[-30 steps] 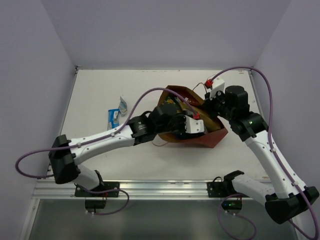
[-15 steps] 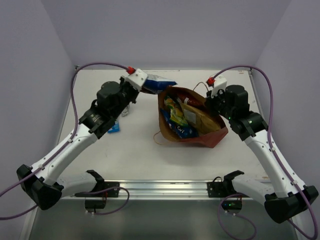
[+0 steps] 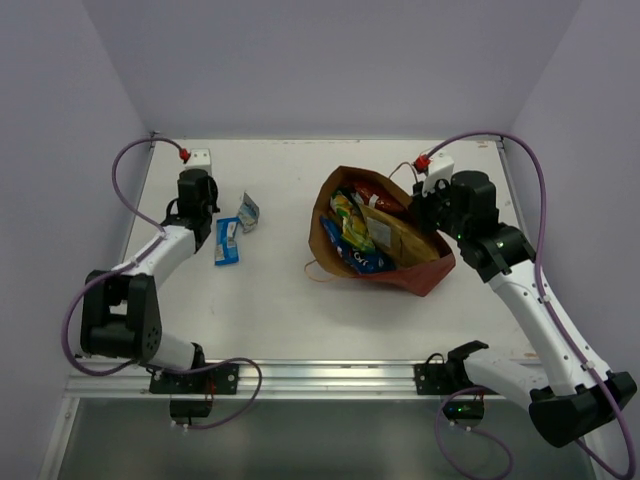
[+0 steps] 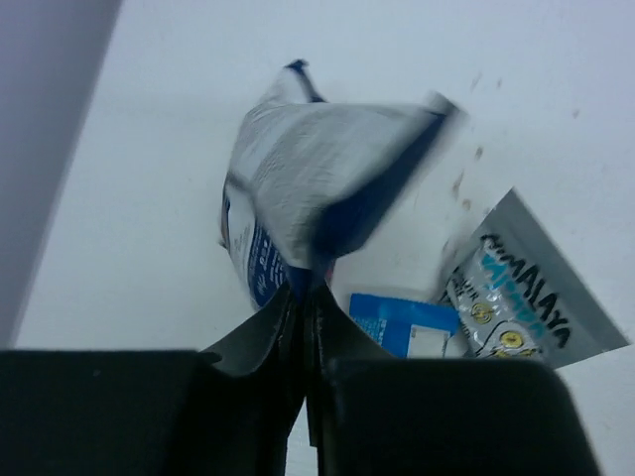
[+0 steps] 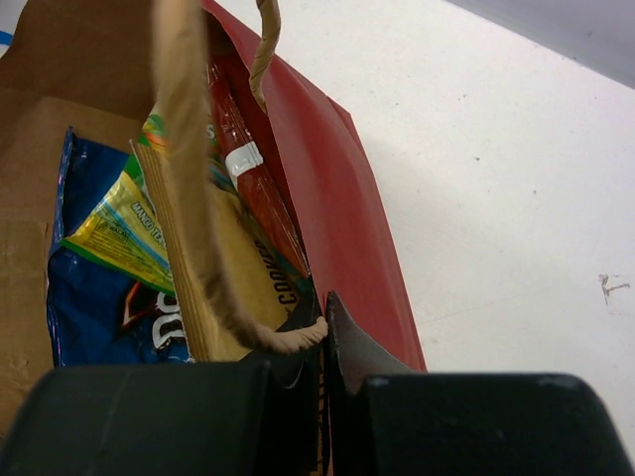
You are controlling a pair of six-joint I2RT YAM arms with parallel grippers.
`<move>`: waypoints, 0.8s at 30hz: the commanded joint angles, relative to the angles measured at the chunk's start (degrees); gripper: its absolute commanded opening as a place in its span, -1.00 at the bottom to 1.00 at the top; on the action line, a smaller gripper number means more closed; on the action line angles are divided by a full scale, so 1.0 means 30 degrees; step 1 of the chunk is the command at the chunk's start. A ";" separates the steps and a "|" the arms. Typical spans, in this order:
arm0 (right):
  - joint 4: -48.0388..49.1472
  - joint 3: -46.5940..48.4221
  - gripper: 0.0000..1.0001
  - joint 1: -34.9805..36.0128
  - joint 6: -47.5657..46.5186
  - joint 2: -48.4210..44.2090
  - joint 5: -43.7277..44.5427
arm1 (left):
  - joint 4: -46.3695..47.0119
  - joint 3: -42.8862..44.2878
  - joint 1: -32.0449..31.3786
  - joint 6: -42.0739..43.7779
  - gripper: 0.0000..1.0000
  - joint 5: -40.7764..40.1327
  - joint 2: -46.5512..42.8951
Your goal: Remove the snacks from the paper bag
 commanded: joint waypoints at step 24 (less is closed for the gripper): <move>0.0775 -0.0109 -1.00 -0.0046 0.0325 -0.0653 -0.0257 | -0.9876 0.6865 -1.4507 -1.4420 0.72 0.2165 -0.3126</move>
